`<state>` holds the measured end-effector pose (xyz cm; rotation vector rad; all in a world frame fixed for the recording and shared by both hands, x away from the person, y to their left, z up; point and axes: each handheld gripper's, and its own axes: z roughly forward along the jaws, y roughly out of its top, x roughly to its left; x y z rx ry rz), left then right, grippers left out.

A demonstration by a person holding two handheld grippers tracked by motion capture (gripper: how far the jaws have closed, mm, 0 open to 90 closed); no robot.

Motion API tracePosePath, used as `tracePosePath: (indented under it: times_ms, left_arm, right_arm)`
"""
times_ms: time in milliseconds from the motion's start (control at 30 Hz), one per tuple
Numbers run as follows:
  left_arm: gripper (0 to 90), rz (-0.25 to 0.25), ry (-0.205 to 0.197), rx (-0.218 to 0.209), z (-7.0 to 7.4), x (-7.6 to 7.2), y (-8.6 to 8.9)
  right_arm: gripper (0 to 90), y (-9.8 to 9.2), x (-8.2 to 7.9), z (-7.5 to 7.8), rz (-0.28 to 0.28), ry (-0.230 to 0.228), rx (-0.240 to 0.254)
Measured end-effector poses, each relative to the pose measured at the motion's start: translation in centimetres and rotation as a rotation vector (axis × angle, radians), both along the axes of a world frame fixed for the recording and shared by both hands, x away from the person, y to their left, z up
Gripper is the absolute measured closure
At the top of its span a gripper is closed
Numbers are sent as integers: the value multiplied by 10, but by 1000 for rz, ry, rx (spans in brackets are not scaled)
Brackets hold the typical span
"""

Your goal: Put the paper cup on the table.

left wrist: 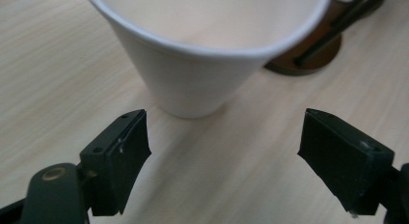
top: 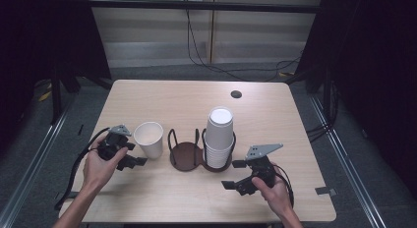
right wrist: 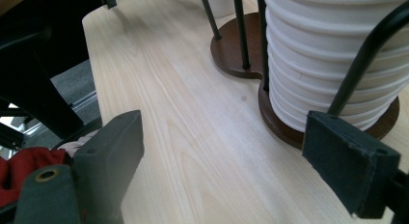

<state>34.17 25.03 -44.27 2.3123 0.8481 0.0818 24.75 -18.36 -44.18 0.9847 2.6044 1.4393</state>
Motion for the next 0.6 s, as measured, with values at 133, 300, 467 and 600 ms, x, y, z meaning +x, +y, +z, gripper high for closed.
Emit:
tracePosePath:
  times_ms: [133,300,467,600]
  left_arm:
    - [196,-13,-26,-32,0,-10,-2]
    - [209,4,-71,-114,4,-27,0]
    - [210,5,-123,-116,6,-39,2]
    - [210,1,-154,-158,7,-51,2]
  right_arm:
    - [148,1,0,0,0,0,-1]
    - [148,-1,-1,1,-5,-6,6]
    - [148,-2,-1,1,-12,-7,8]
    - [148,-2,-1,2,-14,-8,11]
